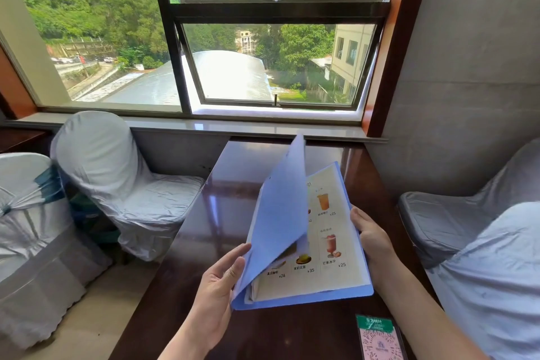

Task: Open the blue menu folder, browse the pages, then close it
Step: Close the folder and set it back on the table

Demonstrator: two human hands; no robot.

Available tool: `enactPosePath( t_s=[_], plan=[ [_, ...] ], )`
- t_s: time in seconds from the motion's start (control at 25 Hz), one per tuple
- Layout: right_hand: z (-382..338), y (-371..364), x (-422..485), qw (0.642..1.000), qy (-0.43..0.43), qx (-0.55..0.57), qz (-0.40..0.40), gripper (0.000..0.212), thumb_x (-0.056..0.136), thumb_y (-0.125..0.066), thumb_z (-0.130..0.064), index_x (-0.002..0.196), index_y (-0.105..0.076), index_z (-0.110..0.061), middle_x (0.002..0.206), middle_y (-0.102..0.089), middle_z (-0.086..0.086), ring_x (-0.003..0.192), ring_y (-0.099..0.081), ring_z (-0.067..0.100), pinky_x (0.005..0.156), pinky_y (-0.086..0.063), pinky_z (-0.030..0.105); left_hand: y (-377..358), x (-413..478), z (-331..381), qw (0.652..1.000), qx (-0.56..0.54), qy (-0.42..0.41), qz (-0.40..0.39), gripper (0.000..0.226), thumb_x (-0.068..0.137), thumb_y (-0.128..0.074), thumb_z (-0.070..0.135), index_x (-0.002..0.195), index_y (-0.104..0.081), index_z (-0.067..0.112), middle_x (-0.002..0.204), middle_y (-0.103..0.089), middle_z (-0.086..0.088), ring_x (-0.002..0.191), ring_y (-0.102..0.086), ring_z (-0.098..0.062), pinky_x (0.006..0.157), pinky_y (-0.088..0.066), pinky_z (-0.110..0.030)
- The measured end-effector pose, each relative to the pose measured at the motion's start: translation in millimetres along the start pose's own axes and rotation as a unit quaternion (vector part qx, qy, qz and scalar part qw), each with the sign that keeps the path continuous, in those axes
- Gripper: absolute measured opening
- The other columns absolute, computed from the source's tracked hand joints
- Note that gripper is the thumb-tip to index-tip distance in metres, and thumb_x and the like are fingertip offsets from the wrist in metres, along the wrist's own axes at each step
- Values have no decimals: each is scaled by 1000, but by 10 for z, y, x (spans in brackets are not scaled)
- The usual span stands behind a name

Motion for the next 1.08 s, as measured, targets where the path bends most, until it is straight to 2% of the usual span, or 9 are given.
enactPosePath(
  t_s=[0.16, 0.24, 0.36, 0.56, 0.64, 0.72, 0.92, 1.0, 1.08],
  plan=[
    [14, -35, 10, 1000, 5, 29, -1, 32, 105, -44, -26, 126, -66, -15, 117, -73, 19, 104, -70, 43, 89, -58, 57, 59, 44, -90, 1000, 27, -11, 10, 71, 57, -94, 39, 121, -71, 18, 132, -66, -18, 125, -60, -37, 111, -40, -52],
    [36, -36, -25, 999, -7, 35, -22, 31, 105, -45, -28, 122, -68, -15, 107, -76, 16, 89, -74, 38, 75, -61, 50, 71, 58, -118, 999, 36, -13, 11, 71, 53, -95, 27, 119, -72, 15, 136, -62, -21, 125, -59, -38, 111, -40, -55],
    [62, -21, -77, 998, -25, 34, -35, 33, 104, -46, -33, 118, -68, -13, 107, -76, 16, 88, -74, 38, 73, -60, 47, 83, 56, -168, 999, 34, -18, 16, 64, 55, -88, 5, 117, -73, 13, 139, -57, -25, 123, -59, -42, 108, -43, -54],
    [105, -40, -87, 998, -34, 31, -35, 42, 104, -43, -43, 119, -66, -11, 110, -74, 18, 92, -73, 40, 70, -60, 45, 86, 26, -197, 995, 82, -48, 31, 57, 69, -74, -22, 113, -75, 15, 140, -59, -14, 121, -64, -21, 92, -54, -25],
    [102, -52, -96, 997, -45, 26, -51, 50, 102, -40, -52, 123, -67, -15, 116, -75, 16, 104, -71, 43, 79, -59, 51, 84, 6, -167, 991, 113, -67, 41, 57, 72, -71, -24, 111, -76, 16, 142, -57, -7, 121, -62, -11, 93, -51, -21],
    [98, -50, -93, 997, -34, 4, -69, 41, 102, -49, -44, 128, -64, -16, 119, -74, 16, 107, -70, 44, 87, -58, 57, 77, -21, -136, 985, 145, -77, 47, 57, 73, -71, -23, 112, -75, 18, 142, -55, -4, 121, -61, -10, 97, -48, -21],
    [206, 97, 20, 998, -14, -52, -16, 31, 99, -54, -3, 124, -64, -16, 109, -78, 13, 92, -76, 37, 67, -63, 47, 96, -51, -147, 976, 195, -63, 70, 66, 69, -76, -10, 129, -65, 17, 138, -58, 3, 124, -60, -13, 102, -49, -33],
    [281, 130, 51, 999, -28, -37, -7, 33, 99, -53, 0, 126, -63, -15, 111, -77, 17, 93, -76, 39, 67, -63, 48, 77, -30, -175, 973, 208, -34, 90, 67, 71, -73, -4, 131, -61, 24, 125, -70, 15, 118, -63, -4, 93, -55, -28],
    [394, 152, 92, 999, -41, -32, 0, 35, 98, -53, 2, 128, -61, -14, 113, -76, 20, 94, -75, 41, 69, -62, 51, 54, 13, -217, 965, 240, 2, 107, 59, 82, -66, -3, 116, -61, 45, 103, -73, 33, 101, -67, 7, 74, -57, -16]
  ],
)
Point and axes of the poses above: each hand's wrist, its own x-axis towards the middle knuckle, its own y-axis out of the back of the hand, z = x × y, the point moved 2 cm from there along x, towards the middle knuckle
